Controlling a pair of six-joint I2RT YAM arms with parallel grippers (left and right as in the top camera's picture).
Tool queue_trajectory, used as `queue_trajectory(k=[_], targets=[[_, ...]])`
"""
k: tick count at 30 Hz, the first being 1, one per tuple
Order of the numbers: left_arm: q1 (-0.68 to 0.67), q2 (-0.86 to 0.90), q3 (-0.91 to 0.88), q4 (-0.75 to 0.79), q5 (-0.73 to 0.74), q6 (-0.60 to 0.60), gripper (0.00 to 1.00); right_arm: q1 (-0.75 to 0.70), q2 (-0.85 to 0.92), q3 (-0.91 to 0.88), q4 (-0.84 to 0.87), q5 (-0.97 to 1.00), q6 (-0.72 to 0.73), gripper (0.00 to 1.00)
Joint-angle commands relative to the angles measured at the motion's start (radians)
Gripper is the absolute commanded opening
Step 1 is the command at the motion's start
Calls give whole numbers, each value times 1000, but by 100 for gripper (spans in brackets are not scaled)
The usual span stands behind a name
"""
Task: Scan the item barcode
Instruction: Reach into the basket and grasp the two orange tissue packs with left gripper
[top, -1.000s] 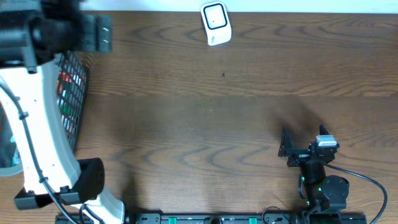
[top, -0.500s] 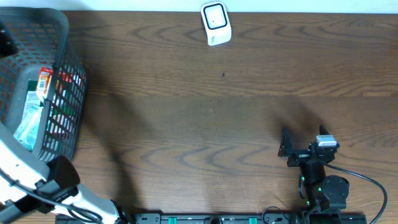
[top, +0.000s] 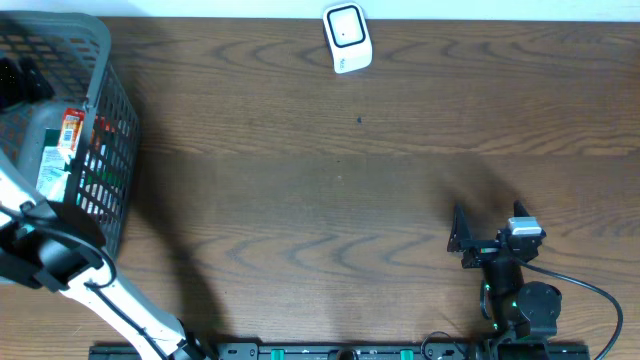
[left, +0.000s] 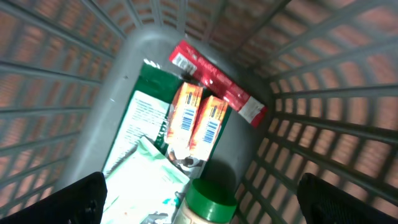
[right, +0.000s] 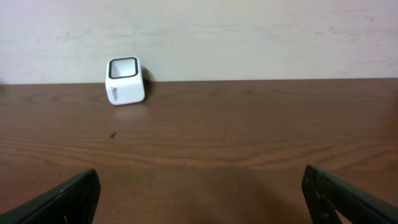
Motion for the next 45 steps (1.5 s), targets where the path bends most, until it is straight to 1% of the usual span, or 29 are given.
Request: queue_trajectory(k=[1, 8, 11, 17, 27, 32, 36, 40, 45], targets=[[2, 31, 0, -12, 16, 23, 98, -6, -2, -1, -3, -8, -11, 99], [2, 94, -8, -17, 16, 24, 98, -6, -2, -1, -3, -8, -11, 99], [0, 106, -50, 0, 15, 47, 98, -6, -2, -1, -3, -8, -11, 99], [0, 108, -142, 69, 13, 89, 98, -6, -2, -1, -3, -8, -11, 99], [-6, 108, -200, 135, 12, 98, 98, -6, -2, -1, -3, -8, -11, 99], [-8, 109, -247, 164, 18, 124, 98, -6, -2, -1, -3, -8, -11, 99], [-9, 109, -251, 183, 72, 170, 98, -6, -2, -1, -3, -8, -11, 99], [-9, 110, -264, 201, 71, 201, 98, -6, -2, -1, -3, -8, -11, 99], [-9, 111, -297, 244, 64, 207, 98, -6, -2, -1, -3, -8, -11, 99]])
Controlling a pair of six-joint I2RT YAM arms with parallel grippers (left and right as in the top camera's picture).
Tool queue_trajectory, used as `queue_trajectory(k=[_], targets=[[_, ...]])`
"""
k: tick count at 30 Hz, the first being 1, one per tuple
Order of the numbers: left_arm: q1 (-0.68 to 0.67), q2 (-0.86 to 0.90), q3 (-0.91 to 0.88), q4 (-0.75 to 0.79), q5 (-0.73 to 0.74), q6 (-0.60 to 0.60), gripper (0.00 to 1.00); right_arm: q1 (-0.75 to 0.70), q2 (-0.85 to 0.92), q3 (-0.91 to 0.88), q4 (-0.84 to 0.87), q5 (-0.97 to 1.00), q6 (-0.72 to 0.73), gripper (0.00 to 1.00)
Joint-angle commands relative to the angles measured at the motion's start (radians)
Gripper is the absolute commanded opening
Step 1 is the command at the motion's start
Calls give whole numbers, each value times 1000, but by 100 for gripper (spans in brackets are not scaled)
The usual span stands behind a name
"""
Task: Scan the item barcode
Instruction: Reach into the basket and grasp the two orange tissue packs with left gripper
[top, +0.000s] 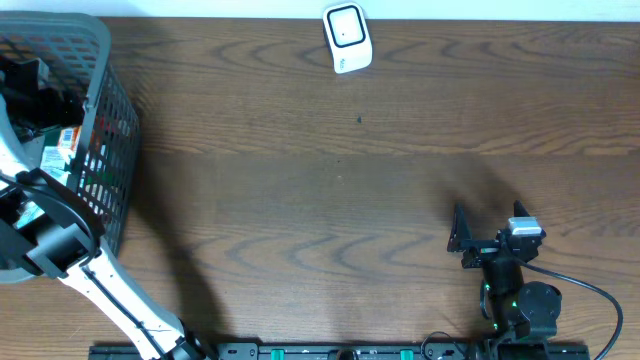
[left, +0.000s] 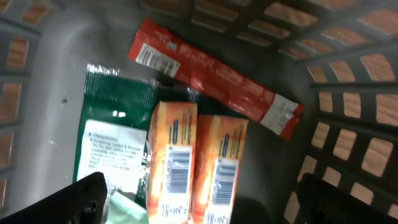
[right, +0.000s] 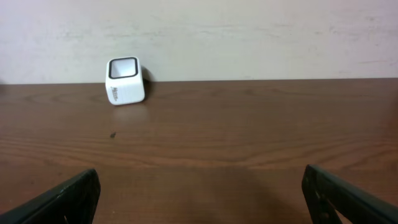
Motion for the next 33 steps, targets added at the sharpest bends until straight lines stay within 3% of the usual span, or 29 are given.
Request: queue_trajectory(k=[1, 10, 33], targets=[[-2, 14, -34, 16, 13, 45, 98, -6, -2, -1, -3, -8, -11, 99], [-2, 14, -110, 68, 17, 116, 98, -6, -2, -1, -3, -8, -11, 99], [-4, 15, -191, 147, 17, 124, 98, -6, -2, -1, -3, -8, -11, 99]])
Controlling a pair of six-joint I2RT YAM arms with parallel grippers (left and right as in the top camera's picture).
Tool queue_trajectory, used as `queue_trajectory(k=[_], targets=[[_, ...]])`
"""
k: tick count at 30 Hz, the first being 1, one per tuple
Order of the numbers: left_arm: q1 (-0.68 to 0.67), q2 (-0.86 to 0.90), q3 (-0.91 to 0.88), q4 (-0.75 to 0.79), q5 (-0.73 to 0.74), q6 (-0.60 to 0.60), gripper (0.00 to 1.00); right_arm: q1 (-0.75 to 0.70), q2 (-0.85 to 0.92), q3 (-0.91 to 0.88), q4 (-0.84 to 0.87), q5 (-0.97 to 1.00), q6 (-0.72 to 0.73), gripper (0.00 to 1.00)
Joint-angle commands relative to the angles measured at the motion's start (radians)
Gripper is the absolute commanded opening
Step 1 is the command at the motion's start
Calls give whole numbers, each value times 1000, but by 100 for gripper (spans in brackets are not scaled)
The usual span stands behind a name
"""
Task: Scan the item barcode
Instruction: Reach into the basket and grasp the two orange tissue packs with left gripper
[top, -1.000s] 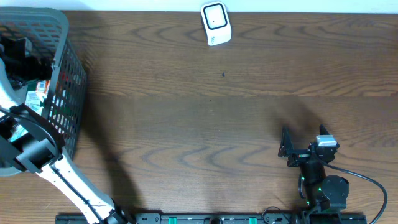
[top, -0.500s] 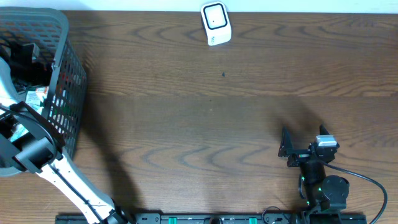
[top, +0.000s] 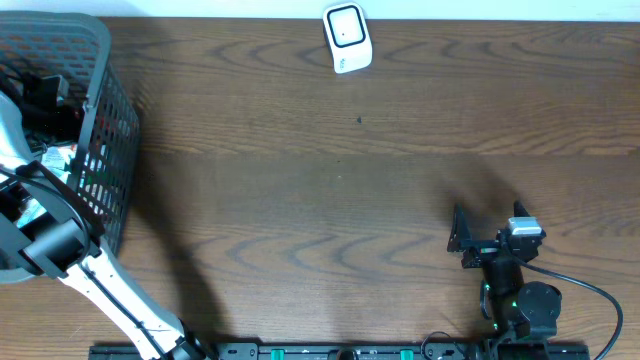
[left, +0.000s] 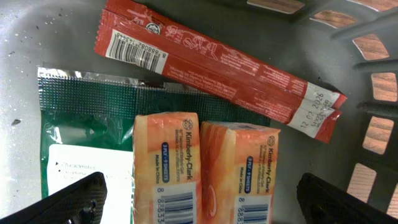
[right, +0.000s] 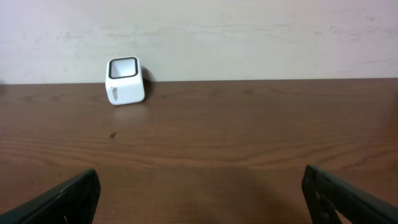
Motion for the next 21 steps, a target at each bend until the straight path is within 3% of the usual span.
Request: queue_trajectory(k=[1, 11, 15, 21], targets=[[-4, 15, -21, 10, 16, 21, 98, -6, -2, -1, -3, -8, -11, 99], [-4, 16, -66, 61, 16, 21, 100, -6, -2, -1, -3, -8, -11, 99], [-4, 16, -69, 69, 16, 21, 82, -6, -2, -1, -3, -8, -11, 99], [-4, 17, -69, 72, 16, 21, 71, -6, -2, -1, -3, -8, -11, 99]])
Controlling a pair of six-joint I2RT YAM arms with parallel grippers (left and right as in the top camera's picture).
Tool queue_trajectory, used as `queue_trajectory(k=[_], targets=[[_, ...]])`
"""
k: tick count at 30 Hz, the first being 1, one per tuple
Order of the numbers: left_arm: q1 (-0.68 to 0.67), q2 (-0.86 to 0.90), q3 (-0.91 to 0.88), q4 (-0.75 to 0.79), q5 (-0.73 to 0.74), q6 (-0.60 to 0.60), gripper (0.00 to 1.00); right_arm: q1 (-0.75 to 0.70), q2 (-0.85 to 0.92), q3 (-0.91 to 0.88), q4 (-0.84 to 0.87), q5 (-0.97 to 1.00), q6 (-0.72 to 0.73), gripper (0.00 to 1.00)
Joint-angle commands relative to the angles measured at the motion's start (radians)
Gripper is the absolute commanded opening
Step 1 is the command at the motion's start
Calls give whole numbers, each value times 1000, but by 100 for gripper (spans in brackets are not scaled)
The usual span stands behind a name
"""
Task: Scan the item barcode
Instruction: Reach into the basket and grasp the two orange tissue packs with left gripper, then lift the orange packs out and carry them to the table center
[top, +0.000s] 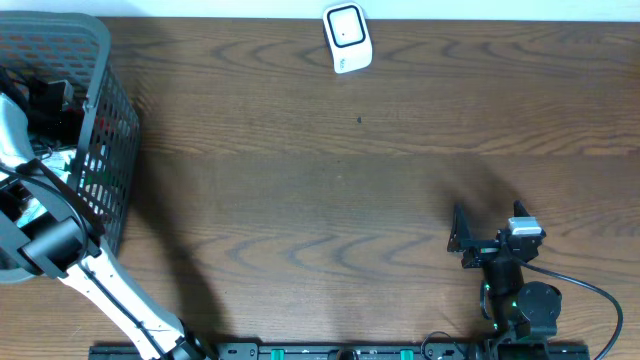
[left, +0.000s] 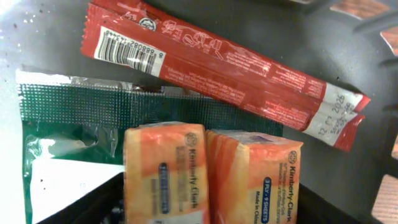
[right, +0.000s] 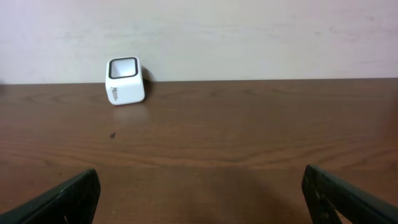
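Note:
Inside the grey basket (top: 105, 110) my left gripper (left: 211, 202) hangs low and open over two orange tissue packs (left: 165, 165) lying side by side. One dark finger (left: 81, 205) stands at each outer side of the pair, close against them. Their barcodes are below the frame's edge. A long red sachet (left: 217, 68) with a visible barcode lies just beyond them. The white barcode scanner (top: 346, 38) stands at the table's far edge, also in the right wrist view (right: 125, 81). My right gripper (top: 487, 225) rests open near the front right, with nothing between its fingers.
A green foil pouch (left: 74, 112) with a white label lies under the orange packs and the sachet. The basket's lattice walls (left: 379, 18) close in around the left arm (top: 60, 240). A pale wall (right: 249, 37) runs behind the scanner.
My left gripper has sunk a little further into the basket. The orange packs now fill the gap between its fingers and their barcodes have left the view. The right arm is unchanged.
My left gripper first hung high in the basket, over the pouch, a green-lidded jar, the orange packs and the red sachet. At each later moment it was lower and more centred on the two orange packs, and now it straddles them. The right arm stayed still throughout.

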Motion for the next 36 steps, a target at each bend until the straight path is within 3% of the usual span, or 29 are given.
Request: queue_trajectory(k=[1, 3, 6, 11, 17, 22, 25, 31, 36], targets=[[-4, 17, -5, 2, 16, 2, 71, -6, -2, -1, -3, -8, -11, 99], [-4, 17, -5, 3, 16, 2, 72, -6, -2, -1, -2, -8, -11, 99], [-4, 17, -6, 1, 16, 0, 99, -6, -2, -1, -3, -8, -11, 99], [-4, 17, -8, -5, 16, -9, 98, -6, -2, -1, -3, -8, -11, 99], [-4, 17, -8, -5, 16, -9, 54, -6, -2, -1, -3, -8, -11, 99], [-4, 16, -7, 7, 16, -11, 44, -6, -2, -1, -3, -8, -11, 99], [-3, 2, 26, 20, 16, -112, 39, -6, -2, -1, -3, -8, -11, 99], [-3, -120, 79, 36, 11, -154, 39, -6, -2, -1, -3, -8, -11, 99], [-3, -303, 79, 116, -28, -264, 40, -6, -2, -1, -3, -8, -11, 99]])
